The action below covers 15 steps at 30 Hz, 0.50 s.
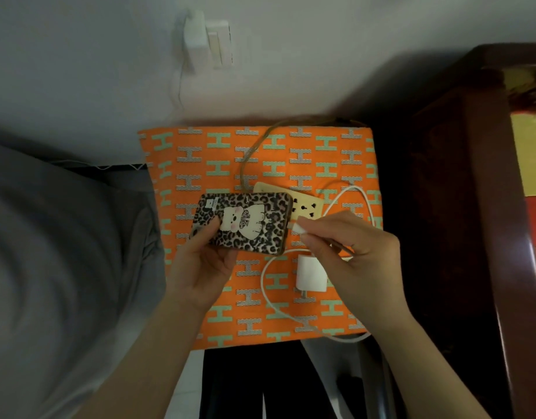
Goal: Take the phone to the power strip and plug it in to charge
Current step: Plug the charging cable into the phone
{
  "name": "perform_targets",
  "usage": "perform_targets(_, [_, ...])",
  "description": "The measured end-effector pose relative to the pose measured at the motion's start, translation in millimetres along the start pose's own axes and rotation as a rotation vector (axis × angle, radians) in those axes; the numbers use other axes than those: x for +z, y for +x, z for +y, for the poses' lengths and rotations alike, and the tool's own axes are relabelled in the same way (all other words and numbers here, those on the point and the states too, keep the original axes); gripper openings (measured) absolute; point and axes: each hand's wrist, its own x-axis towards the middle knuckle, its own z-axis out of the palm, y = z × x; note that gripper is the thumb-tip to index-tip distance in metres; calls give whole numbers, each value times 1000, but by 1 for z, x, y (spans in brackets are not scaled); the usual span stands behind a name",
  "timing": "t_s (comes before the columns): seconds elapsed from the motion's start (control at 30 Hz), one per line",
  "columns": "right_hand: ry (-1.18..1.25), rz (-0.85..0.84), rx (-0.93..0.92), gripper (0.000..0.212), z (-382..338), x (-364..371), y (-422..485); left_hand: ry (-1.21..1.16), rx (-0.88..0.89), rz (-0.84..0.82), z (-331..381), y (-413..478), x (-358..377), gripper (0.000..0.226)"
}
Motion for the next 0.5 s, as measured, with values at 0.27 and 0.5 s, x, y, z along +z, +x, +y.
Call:
perform_targets(0.27, [-247, -73, -84, 19, 2, -3, -1, 123, 22, 18, 4, -4, 1, 48])
perform_targets(0.5, [-236, -10, -94, 16, -2, 4, -3, 127, 54, 16, 2, -13, 4, 50])
